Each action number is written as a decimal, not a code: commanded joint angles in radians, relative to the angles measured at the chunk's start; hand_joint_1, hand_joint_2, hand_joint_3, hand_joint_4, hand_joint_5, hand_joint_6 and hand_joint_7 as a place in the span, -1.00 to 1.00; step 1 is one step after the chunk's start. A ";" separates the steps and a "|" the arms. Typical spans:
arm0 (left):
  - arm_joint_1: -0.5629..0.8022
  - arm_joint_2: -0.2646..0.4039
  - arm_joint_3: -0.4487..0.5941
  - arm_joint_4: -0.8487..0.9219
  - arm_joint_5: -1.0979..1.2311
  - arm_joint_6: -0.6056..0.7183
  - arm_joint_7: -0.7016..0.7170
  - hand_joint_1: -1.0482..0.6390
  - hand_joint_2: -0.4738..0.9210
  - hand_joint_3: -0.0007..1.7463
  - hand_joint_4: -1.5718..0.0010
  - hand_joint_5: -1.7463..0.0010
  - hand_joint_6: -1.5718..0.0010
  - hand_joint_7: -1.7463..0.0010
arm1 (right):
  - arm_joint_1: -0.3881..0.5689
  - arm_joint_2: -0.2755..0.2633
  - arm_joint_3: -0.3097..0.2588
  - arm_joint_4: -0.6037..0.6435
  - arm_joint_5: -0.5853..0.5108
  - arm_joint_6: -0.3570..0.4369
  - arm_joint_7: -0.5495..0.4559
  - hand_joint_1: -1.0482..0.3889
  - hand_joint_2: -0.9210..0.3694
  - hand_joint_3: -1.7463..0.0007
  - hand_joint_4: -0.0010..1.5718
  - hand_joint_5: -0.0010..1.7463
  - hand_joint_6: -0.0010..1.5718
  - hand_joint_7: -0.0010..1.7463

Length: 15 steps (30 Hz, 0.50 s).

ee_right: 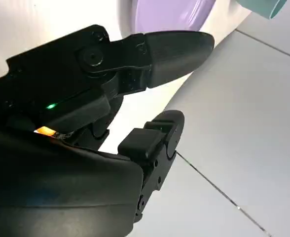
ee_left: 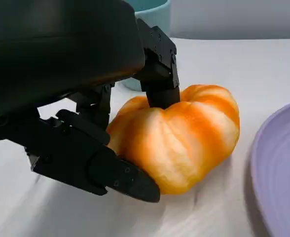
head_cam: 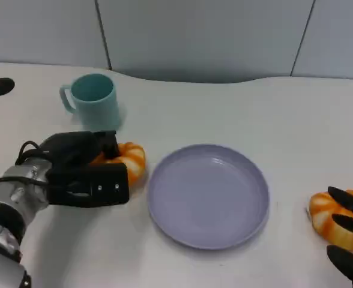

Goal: Grasp the bread from the table and place it into the plate.

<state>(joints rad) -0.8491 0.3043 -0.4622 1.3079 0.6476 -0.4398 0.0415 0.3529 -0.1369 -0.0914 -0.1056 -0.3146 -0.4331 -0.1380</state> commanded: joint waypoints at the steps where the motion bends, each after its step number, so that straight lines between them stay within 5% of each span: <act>1: 0.011 0.024 0.025 -0.003 -0.038 -0.023 -0.030 0.07 0.97 -0.83 0.08 -1.00 0.28 -1.00 | -0.005 -0.001 -0.004 -0.005 0.000 0.001 -0.012 -0.01 -1.00 0.61 0.09 -0.99 -0.16 -1.00; 15: 0.023 0.149 0.149 -0.184 -0.210 -0.458 -0.121 0.07 0.93 -0.88 0.04 -1.00 0.33 -1.00 | -0.024 0.003 0.002 0.021 -0.006 -0.008 -0.022 -0.02 -1.00 0.63 0.13 -0.98 -0.13 -0.99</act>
<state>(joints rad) -0.8382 0.4366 -0.3304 1.1597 0.4693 -0.8189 -0.0417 0.3331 -0.1291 -0.0871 -0.0941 -0.3224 -0.4334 -0.1471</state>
